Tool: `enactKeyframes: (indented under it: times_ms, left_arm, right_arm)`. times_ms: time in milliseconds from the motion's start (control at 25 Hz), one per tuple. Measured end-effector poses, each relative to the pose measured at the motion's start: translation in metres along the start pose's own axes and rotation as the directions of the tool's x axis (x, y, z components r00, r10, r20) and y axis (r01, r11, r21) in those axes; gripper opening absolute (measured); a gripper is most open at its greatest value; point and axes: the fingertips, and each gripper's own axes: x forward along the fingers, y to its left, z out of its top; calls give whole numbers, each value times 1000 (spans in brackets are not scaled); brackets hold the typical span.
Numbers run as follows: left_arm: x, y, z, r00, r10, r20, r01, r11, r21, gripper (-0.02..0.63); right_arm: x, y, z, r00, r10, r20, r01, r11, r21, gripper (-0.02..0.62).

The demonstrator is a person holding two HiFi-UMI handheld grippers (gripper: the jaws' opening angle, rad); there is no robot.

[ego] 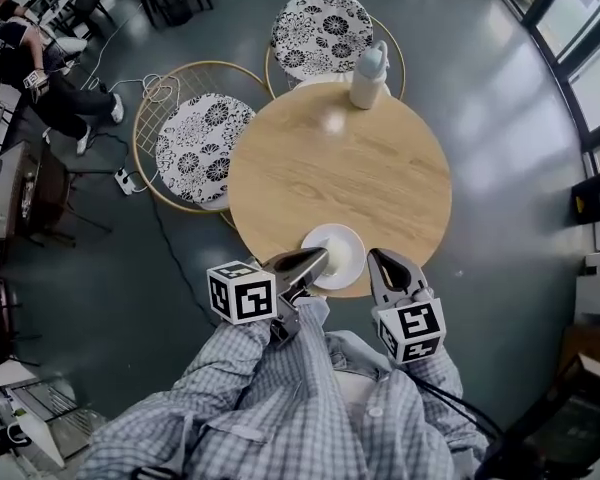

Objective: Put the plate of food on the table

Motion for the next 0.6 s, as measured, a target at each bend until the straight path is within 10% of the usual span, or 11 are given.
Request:
enactKeyframes:
  times_ms: [600]
  left_arm:
    - [15,-40,30,996,-78,41,73,991,116,6]
  right_arm:
    - [-36,-32,42,985,-75,158,70,997,38,12]
